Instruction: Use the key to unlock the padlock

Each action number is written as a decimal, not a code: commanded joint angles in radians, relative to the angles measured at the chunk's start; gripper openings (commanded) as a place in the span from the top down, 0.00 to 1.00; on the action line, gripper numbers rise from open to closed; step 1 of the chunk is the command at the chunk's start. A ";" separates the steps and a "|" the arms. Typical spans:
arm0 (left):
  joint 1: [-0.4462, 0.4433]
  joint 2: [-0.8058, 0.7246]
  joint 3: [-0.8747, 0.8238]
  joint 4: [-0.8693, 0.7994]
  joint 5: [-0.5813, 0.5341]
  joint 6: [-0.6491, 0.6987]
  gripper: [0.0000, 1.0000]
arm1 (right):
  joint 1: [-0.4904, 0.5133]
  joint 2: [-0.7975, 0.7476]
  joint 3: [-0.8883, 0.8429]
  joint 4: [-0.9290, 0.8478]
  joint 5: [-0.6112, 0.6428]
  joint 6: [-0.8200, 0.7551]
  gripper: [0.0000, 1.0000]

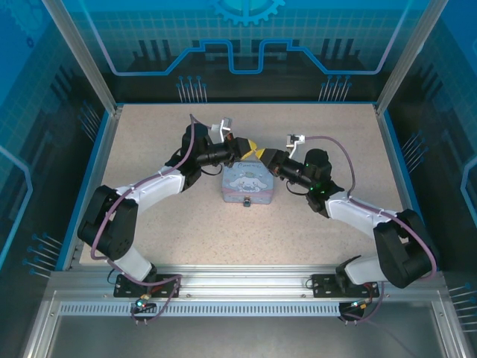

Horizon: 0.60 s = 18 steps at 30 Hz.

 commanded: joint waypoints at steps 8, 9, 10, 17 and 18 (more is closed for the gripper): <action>0.006 -0.008 -0.037 0.021 -0.015 -0.012 1.00 | -0.003 -0.013 0.004 0.021 -0.010 0.006 0.76; 0.006 -0.009 -0.039 0.024 -0.017 -0.013 1.00 | -0.005 -0.014 0.004 0.023 -0.012 0.006 0.77; 0.006 -0.009 -0.042 0.027 -0.017 -0.014 1.00 | -0.005 -0.012 0.004 0.023 -0.014 0.006 0.77; 0.006 -0.011 -0.045 0.033 -0.021 -0.018 1.00 | -0.005 0.001 -0.006 0.044 -0.017 0.020 0.79; 0.006 -0.012 -0.044 0.034 -0.023 -0.019 1.00 | -0.005 0.003 -0.008 0.048 -0.020 0.021 0.79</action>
